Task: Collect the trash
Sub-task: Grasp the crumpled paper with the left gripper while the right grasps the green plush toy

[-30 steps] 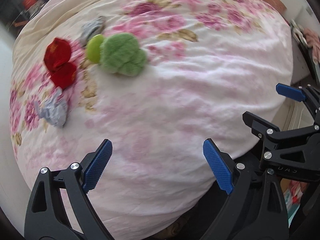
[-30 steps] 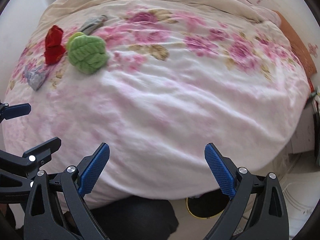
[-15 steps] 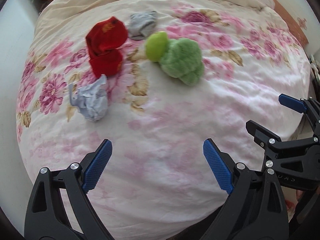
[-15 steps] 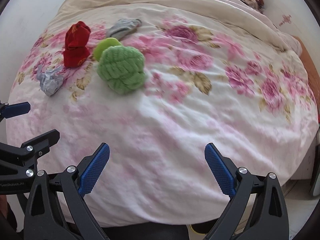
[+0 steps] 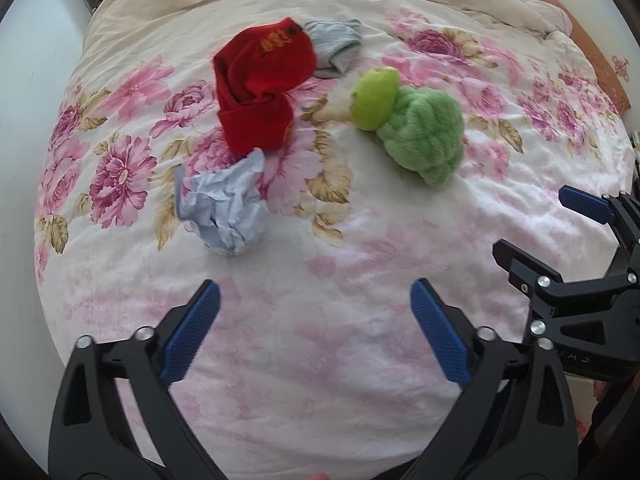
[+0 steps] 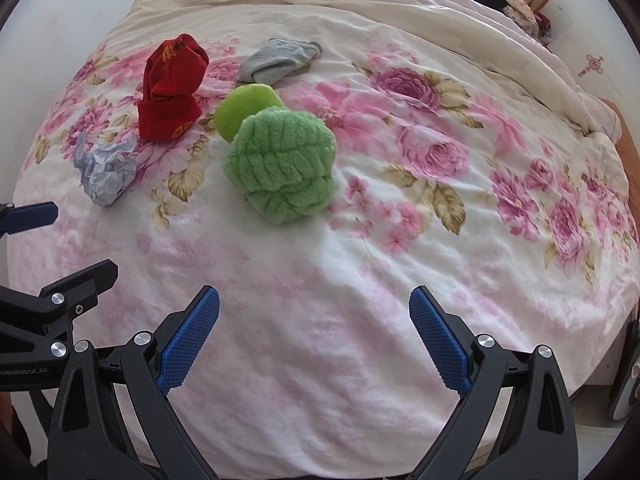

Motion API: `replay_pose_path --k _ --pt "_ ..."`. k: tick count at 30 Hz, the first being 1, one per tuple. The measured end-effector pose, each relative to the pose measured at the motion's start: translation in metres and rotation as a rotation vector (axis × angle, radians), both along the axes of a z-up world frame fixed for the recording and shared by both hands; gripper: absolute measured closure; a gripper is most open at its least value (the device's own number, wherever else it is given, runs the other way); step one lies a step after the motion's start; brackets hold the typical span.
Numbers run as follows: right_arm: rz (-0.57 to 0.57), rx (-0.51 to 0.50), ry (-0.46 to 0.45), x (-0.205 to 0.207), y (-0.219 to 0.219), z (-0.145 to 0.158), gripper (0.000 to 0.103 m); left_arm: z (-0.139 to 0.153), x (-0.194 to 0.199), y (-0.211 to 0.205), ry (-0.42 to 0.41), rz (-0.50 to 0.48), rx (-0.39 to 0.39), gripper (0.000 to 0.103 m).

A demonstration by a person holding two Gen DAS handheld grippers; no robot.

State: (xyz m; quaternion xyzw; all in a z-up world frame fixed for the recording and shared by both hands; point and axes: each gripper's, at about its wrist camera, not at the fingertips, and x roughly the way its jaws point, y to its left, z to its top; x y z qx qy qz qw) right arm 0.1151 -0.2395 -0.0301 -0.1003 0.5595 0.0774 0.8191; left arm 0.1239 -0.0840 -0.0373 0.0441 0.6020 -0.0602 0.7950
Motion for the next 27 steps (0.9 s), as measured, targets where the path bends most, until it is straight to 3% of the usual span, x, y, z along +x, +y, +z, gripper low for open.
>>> replay_pose_path --k 8,23,24,25,27 --pt "0.015 -0.01 0.01 0.017 0.005 -0.009 0.011 -0.021 0.025 0.022 0.02 0.046 -0.003 0.006" --pt "0.093 -0.006 0.044 0.067 0.024 -0.025 0.011 -0.067 0.076 0.016 0.036 -0.005 0.041 0.006" --pt "0.092 -0.008 0.043 0.071 0.025 -0.026 0.011 -0.069 0.08 0.017 0.024 -0.004 0.029 0.01" --pt "0.086 -0.01 0.043 0.076 0.025 -0.028 0.011 -0.072 0.084 0.019 0.005 0.013 0.02 0.031" --pt "0.082 -0.002 0.044 0.085 0.025 -0.031 0.011 -0.075 0.092 0.021 0.026 0.036 0.001 0.043"
